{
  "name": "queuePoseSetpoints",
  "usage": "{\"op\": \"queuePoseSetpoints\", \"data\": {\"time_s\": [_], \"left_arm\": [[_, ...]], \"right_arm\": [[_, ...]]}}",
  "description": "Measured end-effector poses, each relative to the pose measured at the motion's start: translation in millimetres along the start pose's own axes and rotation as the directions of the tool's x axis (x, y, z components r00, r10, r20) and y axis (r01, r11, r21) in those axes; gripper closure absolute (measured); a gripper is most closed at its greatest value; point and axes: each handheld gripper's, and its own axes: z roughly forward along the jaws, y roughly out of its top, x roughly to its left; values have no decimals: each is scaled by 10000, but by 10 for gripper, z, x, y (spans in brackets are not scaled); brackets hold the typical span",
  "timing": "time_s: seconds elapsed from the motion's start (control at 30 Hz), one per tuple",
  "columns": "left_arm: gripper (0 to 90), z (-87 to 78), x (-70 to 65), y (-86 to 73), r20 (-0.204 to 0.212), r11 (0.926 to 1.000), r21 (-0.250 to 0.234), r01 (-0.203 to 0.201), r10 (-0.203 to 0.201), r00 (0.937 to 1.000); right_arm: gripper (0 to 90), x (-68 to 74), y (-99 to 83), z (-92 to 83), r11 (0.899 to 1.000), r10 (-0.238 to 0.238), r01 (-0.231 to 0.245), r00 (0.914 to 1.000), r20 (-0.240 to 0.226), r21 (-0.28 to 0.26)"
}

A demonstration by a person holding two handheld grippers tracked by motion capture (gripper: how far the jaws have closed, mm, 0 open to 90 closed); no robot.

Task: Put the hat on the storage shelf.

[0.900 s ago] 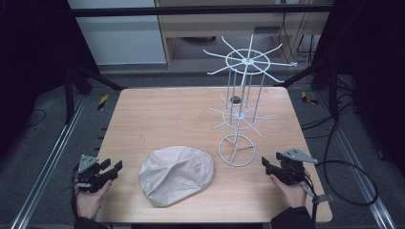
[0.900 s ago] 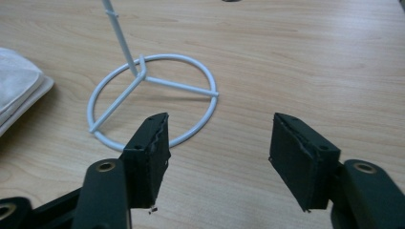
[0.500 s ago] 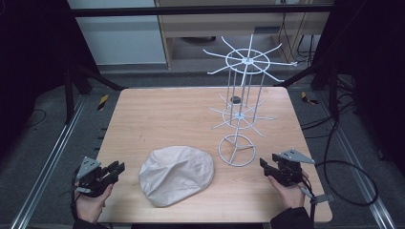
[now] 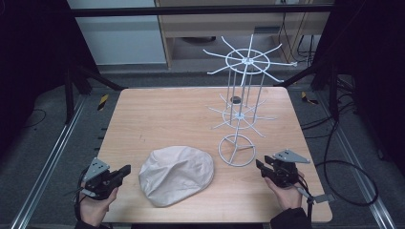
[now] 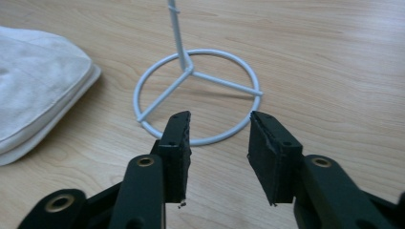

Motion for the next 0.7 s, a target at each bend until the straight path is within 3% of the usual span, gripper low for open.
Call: {"op": "queuePoseSetpoints", "data": {"time_s": [0.2, 0.53, 0.7], "left_arm": [[899, -14, -78, 19, 366, 9998, 73, -208, 205, 9991], [899, -57, -315, 78, 1112, 9978, -16, -664, 662, 9916], [875, -36, -431, 70, 1251, 9954, 151, -950, 923, 9878]], "right_arm": [[699, 123, 43, -3, 9994, -331, 334, 9982, -493, 49], [698, 307, 103, 28, 9981, -603, 611, 9918, -1126, 31], [657, 404, 124, 60, 9970, -768, 774, 9857, -1503, -15]]}}
